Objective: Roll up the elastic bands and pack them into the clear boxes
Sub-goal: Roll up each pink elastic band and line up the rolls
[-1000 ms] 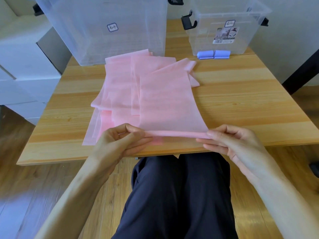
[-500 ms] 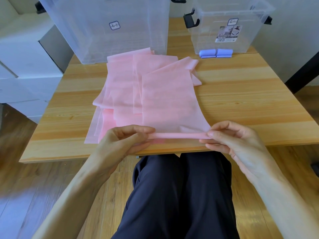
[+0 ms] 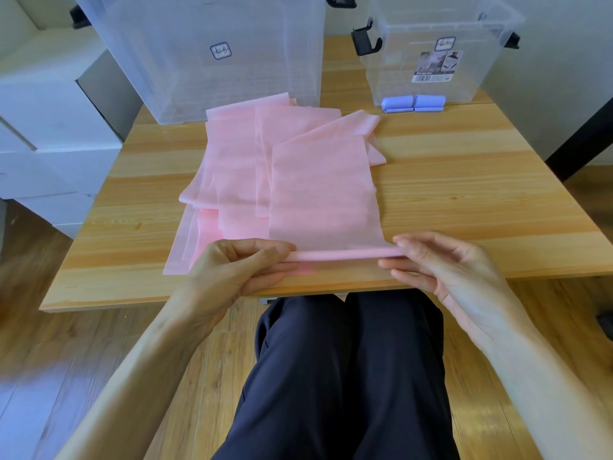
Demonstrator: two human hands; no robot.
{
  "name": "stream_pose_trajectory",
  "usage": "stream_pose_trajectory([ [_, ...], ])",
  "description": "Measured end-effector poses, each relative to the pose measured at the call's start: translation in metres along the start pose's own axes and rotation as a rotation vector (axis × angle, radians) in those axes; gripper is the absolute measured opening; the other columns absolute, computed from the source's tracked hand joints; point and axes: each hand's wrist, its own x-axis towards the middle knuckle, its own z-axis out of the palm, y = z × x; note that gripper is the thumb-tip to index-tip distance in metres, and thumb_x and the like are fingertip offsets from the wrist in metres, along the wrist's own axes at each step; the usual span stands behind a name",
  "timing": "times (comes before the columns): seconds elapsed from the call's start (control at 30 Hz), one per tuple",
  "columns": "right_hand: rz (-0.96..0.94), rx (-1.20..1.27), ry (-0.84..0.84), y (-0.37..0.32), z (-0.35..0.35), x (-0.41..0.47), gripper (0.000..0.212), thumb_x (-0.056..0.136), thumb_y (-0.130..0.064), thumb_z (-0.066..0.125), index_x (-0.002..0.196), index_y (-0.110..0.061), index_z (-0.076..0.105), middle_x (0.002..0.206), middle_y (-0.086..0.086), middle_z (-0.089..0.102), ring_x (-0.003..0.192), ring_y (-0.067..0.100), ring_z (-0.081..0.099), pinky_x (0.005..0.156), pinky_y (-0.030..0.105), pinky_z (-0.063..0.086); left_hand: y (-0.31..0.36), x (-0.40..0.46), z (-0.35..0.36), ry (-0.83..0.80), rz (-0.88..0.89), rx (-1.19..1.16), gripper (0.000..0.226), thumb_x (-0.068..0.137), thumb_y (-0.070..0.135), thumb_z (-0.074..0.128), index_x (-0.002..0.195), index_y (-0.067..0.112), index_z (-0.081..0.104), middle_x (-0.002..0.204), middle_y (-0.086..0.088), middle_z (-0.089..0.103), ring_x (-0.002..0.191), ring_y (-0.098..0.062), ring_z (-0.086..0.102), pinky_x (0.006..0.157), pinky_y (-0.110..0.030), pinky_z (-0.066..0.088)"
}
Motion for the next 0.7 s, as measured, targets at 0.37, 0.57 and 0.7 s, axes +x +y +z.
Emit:
stream_pose_trajectory([
  [0.37,-0.008,-0.045,-0.036,0.0057,-0.0011,0.0011,0.027,0.072,-0.01,0.074,0.098,-0.002,0.073,0.095,0.018,0.074,0.087,0.03,0.075,0.068,0.022,0.06,-0.0015,-0.0001,0.0008,0.036,0.011,-0.006,0.026,0.068,0.023,0.07,0.086,0.006,0.075,0.088,-0.008,0.078,0.082,-0.016,0.076,0.066,-0.016,0.057],
  [0.57,-0.001,-0.094,-0.069,0.0075,-0.0009,0.0005,0.028,0.069,-0.009,0.074,0.097,-0.003,0.076,0.089,0.018,0.076,0.086,0.027,0.075,0.071,0.023,0.06,-0.0031,0.0002,0.0001,0.039,0.001,-0.021,0.027,0.069,0.023,0.069,0.087,0.005,0.074,0.087,-0.006,0.078,0.08,-0.014,0.076,0.065,-0.015,0.057],
  [0.7,-0.007,-0.115,-0.041,0.0084,-0.0008,0.0015,0.024,0.073,-0.013,0.074,0.094,-0.002,0.077,0.086,0.017,0.075,0.081,0.029,0.075,0.066,0.025,0.061,-0.0039,0.001,-0.0016,-0.003,-0.006,-0.022,0.027,0.067,0.026,0.071,0.084,0.005,0.075,0.092,-0.003,0.077,0.085,-0.012,0.075,0.071,-0.016,0.058],
])
